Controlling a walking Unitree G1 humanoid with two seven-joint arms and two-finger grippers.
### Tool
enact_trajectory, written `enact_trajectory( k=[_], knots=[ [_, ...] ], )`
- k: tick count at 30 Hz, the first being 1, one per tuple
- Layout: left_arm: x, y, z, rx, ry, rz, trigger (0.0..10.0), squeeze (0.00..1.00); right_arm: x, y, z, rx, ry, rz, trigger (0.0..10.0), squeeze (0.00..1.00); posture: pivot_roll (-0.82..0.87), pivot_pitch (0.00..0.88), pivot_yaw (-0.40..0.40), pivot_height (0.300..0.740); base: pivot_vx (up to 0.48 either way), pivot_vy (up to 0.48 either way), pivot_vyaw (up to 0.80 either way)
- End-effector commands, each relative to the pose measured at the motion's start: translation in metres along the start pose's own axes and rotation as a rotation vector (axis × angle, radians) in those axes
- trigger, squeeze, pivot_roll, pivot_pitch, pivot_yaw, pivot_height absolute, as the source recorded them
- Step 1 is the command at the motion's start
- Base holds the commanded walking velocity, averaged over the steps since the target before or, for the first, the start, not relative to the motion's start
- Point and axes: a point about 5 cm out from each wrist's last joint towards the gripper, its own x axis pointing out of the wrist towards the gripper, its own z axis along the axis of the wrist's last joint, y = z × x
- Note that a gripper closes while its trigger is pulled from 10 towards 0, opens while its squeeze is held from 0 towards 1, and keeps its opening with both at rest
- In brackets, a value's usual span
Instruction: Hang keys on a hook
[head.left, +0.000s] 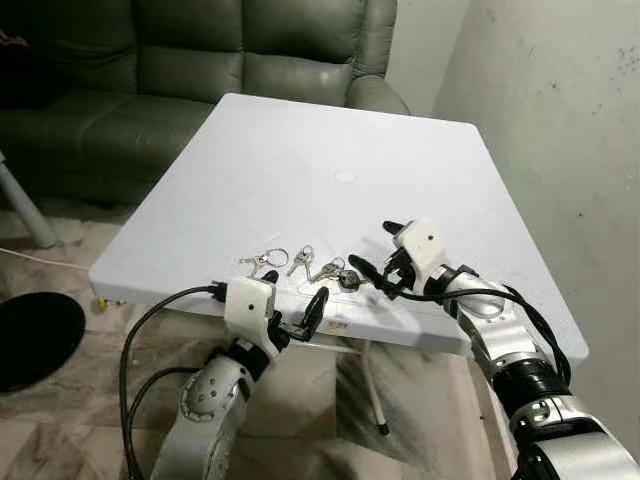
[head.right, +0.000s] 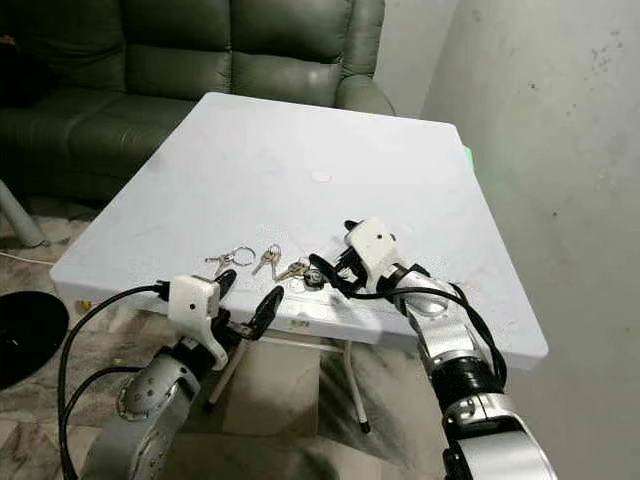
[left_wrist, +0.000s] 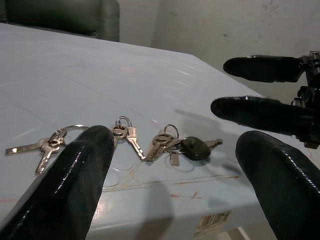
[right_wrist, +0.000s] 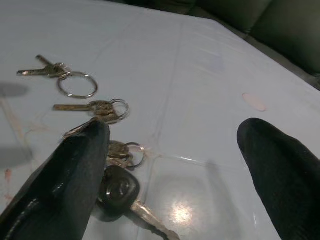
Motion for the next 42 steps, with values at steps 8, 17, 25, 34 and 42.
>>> enact_trajectory(
  k=[8,17,25,34,42],
  knots=[
    [-0.011,-0.004,0.004,0.001,0.005,0.047,10.0,0.0,0.007,0.003,0.006,-0.026,-0.005,0.074,10.0,0.0,0.08,0.081,-0.173,0.74,0.0,0.0,0.0],
    [-0.02,-0.007,0.004,-0.014,0.019,0.086,10.0,0.0,0.018,0.021,0.005,-0.011,0.005,0.116,10.0,0.0,0.11,0.129,-0.201,0.74,0.0,0.0,0.0],
    [-0.027,-0.008,0.002,-0.014,0.034,0.106,10.0,0.0,0.024,0.031,0.004,-0.009,0.015,0.116,10.0,0.0,0.12,0.15,-0.206,0.74,0.0,0.0,0.0],
    [-0.03,-0.01,0.003,-0.01,0.045,0.118,10.0,0.0,0.025,0.034,0.002,-0.015,0.027,0.094,0.2,0.0,0.13,0.157,-0.211,0.74,0.0,0.0,0.0],
    [-0.031,-0.01,0.003,-0.002,0.049,0.125,10.0,0.0,0.024,0.034,0.002,-0.026,0.016,0.087,0.0,0.0,0.13,0.154,-0.213,0.74,0.0,0.0,0.0]
  ],
)
